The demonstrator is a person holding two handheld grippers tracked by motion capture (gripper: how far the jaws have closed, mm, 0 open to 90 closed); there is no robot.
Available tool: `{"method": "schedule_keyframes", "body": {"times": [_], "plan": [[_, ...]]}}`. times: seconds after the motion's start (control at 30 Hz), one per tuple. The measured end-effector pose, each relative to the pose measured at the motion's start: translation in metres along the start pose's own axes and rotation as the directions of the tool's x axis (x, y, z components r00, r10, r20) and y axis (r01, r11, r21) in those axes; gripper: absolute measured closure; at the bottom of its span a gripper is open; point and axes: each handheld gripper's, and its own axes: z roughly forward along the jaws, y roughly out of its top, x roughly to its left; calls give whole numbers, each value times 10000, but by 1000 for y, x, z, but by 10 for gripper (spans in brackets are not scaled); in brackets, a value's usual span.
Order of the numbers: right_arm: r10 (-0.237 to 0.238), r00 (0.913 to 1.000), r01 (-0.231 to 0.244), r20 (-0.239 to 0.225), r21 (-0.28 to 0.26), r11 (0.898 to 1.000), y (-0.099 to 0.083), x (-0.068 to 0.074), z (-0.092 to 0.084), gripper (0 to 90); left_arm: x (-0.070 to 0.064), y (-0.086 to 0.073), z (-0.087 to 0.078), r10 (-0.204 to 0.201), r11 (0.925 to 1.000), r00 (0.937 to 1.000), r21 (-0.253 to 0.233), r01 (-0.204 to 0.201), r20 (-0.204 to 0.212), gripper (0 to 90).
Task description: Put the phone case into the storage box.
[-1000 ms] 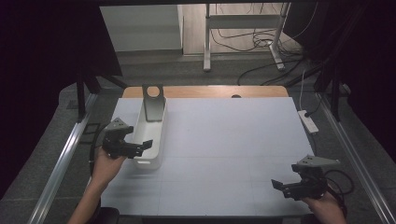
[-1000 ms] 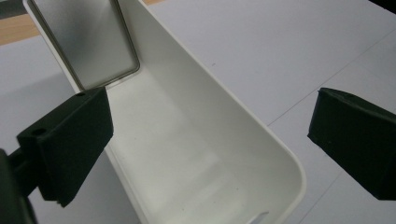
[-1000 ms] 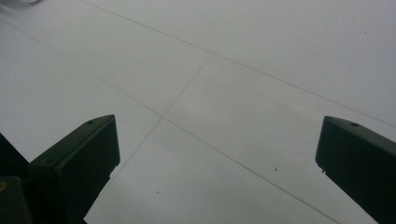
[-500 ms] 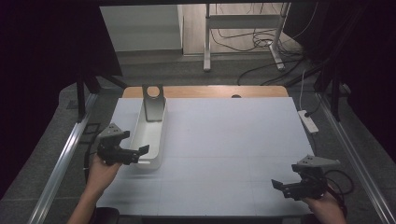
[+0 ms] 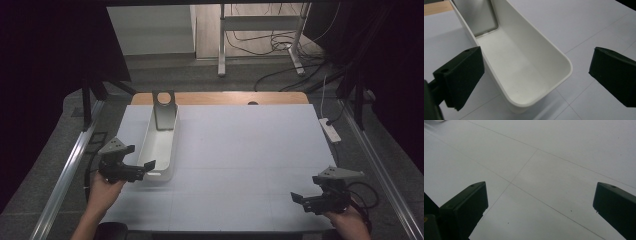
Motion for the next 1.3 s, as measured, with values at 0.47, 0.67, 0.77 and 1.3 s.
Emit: {"method": "schedule_keyframes", "body": {"times": [0.47, 0.67, 0.77, 1.3], "plan": [[-2, 10000, 2, 9, -38, 10000, 0, 0, 0, 2, -5, -15, -9, -86, 10000, 10000, 47, 86, -9, 7], [-6, 10000, 6, 14, -53, 10000, 0, 0, 0, 2, -8, -20, -14, -125, 9999, 9999, 17, 125, -20, 7], [-11, 10000, 11, 15, -52, 10000, 0, 0, 0, 2, -8, -24, -18, -180, 9998, 9998, -7, 180, -58, 7], [-3, 10000, 3, 47, -64, 10000, 0, 1, 0, 3, -9, -43, -39, -455, 9989, 9984, -129, 451, -331, 6]]}}
